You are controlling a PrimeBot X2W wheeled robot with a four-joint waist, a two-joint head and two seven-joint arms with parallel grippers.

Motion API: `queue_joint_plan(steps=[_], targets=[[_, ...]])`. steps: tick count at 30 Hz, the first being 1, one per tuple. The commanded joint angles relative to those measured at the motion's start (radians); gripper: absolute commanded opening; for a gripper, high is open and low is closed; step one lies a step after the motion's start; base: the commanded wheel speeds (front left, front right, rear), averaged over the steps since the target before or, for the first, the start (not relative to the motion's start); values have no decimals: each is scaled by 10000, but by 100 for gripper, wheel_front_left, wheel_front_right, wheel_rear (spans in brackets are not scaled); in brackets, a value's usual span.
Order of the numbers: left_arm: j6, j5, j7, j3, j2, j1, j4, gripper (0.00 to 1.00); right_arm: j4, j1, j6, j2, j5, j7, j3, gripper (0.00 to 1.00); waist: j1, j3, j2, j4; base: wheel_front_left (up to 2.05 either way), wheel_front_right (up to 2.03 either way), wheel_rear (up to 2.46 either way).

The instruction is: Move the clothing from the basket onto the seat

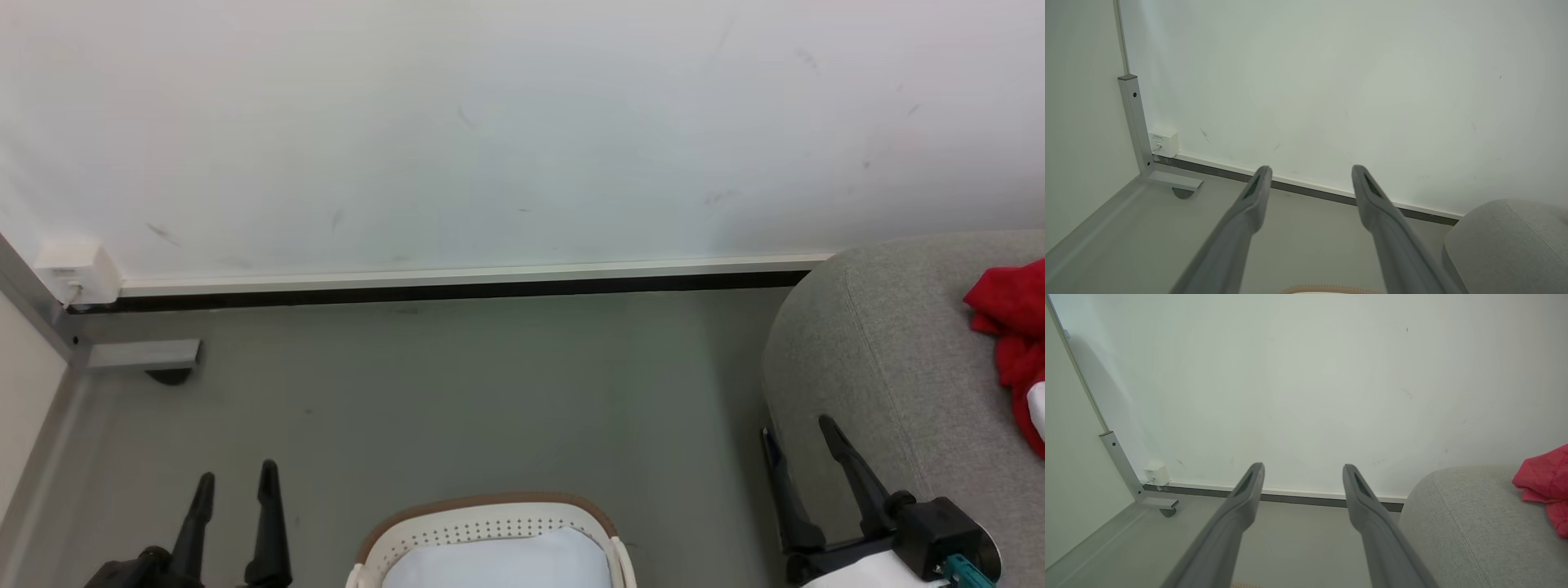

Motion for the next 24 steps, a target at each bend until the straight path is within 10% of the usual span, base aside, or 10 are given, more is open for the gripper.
queue_joint_plan(steps=[1, 19, 20, 24], targets=[[-54, 96, -3, 39, -20, -97, 31, 100, 14, -152, -26, -16, 25, -29, -21, 100, 1, 10, 0, -13, 0, 0, 0], [-742, 658, -4, 682, -494, -367, 437, 100, 214, -326, -26, 96, 158, -34, 74, 100, 1, 39, 0, -12, 0, 0, 0], [-721, 614, 0, 662, -514, -292, 436, 0, 203, -226, 0, 82, 105, 0, 94, 0, 1, 40, 0, -10, 0, 0, 0], [-727, 431, 96, 679, -599, -242, 759, 0, 410, 31, 0, 82, 300, 45, 104, 0, 1, 38, 0, -4, 0, 0, 0]])
